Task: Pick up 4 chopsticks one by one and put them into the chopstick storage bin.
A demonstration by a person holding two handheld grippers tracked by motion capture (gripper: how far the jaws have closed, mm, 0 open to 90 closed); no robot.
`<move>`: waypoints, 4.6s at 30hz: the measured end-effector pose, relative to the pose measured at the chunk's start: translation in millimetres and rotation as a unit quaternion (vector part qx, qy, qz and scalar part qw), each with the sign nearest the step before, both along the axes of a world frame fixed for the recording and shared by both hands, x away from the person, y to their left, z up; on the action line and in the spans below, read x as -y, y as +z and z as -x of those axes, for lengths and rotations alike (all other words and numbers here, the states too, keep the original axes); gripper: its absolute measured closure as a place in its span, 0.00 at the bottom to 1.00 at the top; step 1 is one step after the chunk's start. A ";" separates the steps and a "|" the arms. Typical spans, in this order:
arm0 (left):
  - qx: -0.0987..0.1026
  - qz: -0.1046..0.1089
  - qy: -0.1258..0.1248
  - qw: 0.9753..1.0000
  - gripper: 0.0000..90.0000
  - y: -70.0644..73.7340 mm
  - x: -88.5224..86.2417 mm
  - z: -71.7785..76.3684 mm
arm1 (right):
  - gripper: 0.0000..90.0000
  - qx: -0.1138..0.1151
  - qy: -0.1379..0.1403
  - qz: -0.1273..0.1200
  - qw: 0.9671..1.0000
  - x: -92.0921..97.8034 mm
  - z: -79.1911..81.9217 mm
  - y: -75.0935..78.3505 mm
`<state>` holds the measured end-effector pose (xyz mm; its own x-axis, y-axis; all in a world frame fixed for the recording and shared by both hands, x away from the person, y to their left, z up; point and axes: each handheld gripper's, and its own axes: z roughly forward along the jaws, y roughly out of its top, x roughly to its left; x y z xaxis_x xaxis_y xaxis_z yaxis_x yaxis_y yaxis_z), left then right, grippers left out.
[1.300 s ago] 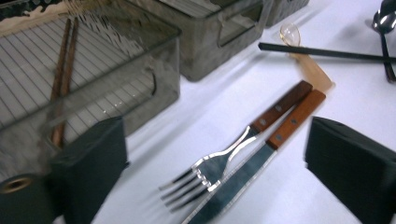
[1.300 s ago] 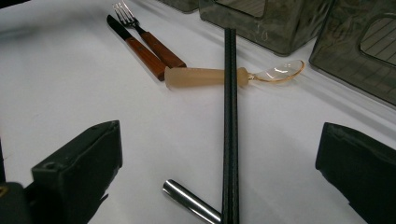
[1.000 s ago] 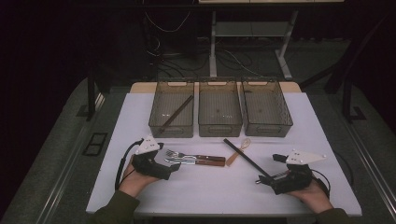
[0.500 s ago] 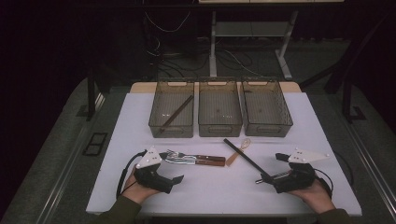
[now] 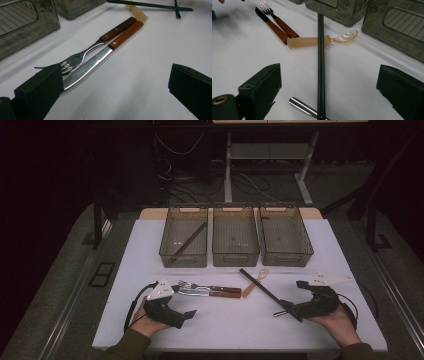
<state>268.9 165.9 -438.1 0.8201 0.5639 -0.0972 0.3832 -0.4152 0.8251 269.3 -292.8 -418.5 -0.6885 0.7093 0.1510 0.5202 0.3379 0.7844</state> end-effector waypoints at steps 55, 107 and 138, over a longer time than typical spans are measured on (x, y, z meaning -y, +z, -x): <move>-0.009 -0.019 -0.016 1.000 0.00 -3.4 4.5 -1.2 | 0.92 -0.059 0.055 0.078 0.994 -36.4 -39.5 -16.4; -0.006 -0.025 -0.026 0.999 0.00 -4.3 5.9 -0.8 | 0.95 -0.063 0.039 0.106 0.992 -35.9 -39.6 -20.8; -0.007 -0.014 -0.018 1.000 0.00 -4.6 7.9 1.2 | 0.95 -0.031 0.032 0.020 0.999 -40.9 -46.6 19.8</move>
